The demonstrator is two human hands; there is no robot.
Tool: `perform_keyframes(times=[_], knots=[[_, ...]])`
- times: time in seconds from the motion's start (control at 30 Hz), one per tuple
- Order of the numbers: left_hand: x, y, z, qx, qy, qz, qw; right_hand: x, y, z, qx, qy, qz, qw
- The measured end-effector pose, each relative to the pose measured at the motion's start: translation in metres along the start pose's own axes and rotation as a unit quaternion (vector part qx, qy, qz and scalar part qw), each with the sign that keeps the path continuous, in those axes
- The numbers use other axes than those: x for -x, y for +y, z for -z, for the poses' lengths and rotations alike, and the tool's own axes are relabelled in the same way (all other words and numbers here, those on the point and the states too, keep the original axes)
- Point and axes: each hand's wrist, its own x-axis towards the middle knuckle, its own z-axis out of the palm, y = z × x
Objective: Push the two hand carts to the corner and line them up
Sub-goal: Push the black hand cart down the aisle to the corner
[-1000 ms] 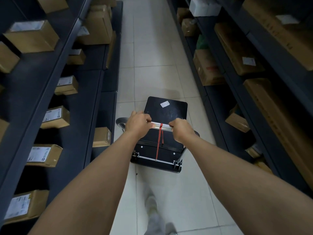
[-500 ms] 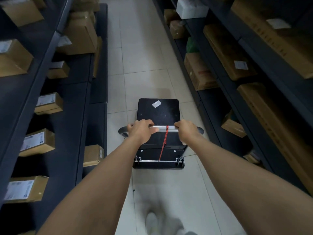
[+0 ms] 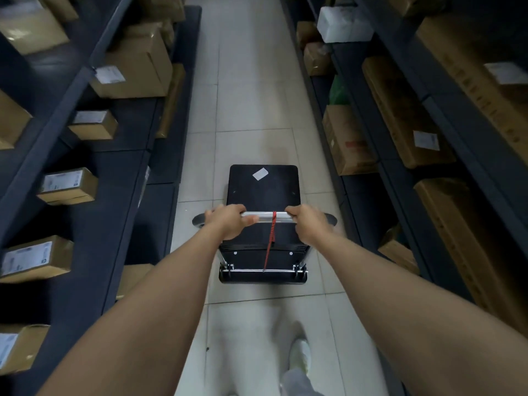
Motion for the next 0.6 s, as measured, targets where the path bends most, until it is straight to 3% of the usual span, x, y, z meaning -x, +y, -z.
perform_keyframes(times=[0.6], knots=[[-0.155, 0.050, 0.060, 0.007, 0.056, 0.021, 0.998, -0.175, 0.038, 0.080, 0.025, -0.038, 0.025, 0.999]])
